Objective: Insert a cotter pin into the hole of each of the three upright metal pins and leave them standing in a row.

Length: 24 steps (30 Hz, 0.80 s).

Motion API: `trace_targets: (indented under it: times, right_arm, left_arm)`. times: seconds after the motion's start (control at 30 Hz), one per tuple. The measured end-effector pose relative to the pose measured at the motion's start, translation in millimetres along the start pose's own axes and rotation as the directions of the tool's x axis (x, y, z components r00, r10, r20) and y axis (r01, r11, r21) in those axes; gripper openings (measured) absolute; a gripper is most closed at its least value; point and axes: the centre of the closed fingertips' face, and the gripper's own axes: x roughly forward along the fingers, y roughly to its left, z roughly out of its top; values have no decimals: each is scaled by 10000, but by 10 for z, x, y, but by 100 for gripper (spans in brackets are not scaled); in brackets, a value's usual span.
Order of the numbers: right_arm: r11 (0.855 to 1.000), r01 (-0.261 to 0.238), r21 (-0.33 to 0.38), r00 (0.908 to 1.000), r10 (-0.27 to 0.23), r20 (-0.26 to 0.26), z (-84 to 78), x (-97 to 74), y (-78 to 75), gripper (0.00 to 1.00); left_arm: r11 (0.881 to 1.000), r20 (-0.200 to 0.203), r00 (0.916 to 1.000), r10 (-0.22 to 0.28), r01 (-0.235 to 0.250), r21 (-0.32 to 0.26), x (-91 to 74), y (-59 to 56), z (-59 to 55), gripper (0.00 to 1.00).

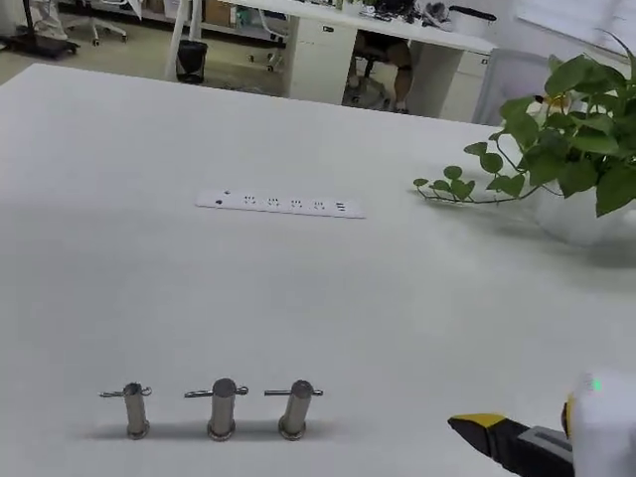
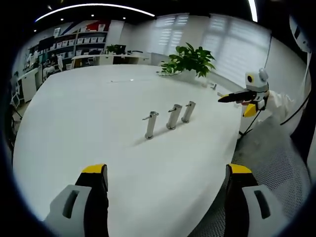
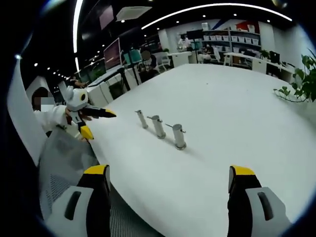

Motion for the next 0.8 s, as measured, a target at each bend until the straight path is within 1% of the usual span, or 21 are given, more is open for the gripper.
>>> trace_targets:
  times: [0.03,0.13,0.33,0.4,0.53,0.6,0.67,0.8]
  right_arm:
    - [9998,25,180,9998,-29,220,31,0,-6,98]
    - [9997,-21,237,9996,14,291,42,1,6,98]
    - [9997,-236,60,9997,235,40,-20,27,73,98]
    - [9996,-264,80,9997,264,-1,-31,31,82,98]
    - [9993,-360,25,9993,360,-91,-44,33,97,98]
    - [9993,-381,-30,9992,381,-153,-48,30,92,98]
    - [9990,-432,-88,9989,430,-201,-53,23,95,98]
    - [9992,-351,-176,9989,345,-322,-62,-6,42,98]
  left_arm:
    - [9999,-74,10000,38,-37,118,9,2,0,99]
    - [9996,-292,9996,-58,66,286,33,-37,8,99]
    - [9992,-419,9991,-57,73,382,34,-78,22,99]
    - [9993,-468,9988,-109,126,364,21,-94,9,99]
    - [9991,-586,9983,-53,77,408,-8,-97,-11,99]
    - [9991,-504,9987,32,-11,415,-22,-90,6,99]
    - [9995,-411,9992,17,-4,313,-37,-100,24,99]
    - [9991,-600,9982,17,9,426,-59,-123,1,99]
